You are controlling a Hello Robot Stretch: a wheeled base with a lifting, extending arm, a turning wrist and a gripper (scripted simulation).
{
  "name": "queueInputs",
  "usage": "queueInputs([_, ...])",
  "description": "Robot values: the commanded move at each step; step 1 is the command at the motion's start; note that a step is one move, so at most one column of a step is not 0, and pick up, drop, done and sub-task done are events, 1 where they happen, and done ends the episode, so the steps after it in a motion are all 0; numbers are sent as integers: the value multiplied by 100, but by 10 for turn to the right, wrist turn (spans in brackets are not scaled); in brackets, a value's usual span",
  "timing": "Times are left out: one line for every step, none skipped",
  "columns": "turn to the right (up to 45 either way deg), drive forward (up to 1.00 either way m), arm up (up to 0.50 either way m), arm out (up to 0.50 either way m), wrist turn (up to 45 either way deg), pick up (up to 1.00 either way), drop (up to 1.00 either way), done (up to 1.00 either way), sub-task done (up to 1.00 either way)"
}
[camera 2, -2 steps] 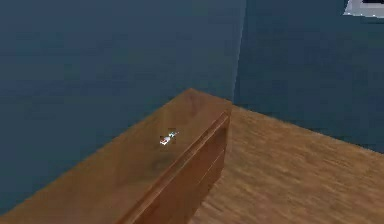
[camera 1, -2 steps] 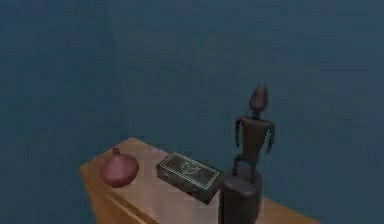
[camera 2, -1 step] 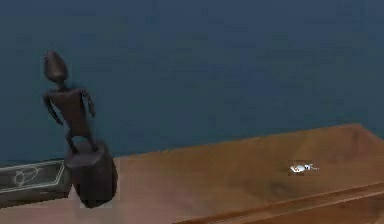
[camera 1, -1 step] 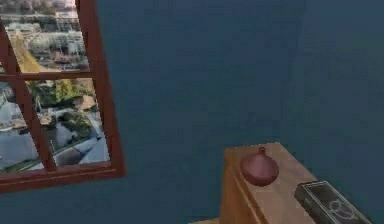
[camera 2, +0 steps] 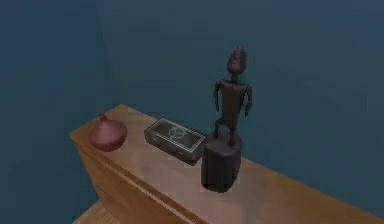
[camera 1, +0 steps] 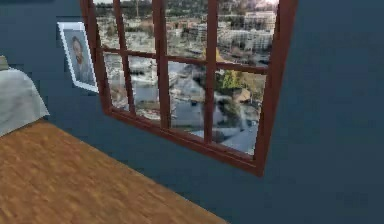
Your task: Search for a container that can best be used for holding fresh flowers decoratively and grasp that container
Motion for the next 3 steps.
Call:
queueInputs([-210,0,0,0,0,0,0,0,0])
queueInputs([0,0,50,0,0,0,0,0,0])
queueInputs([0,0,34,0,0,0,0,0,0])
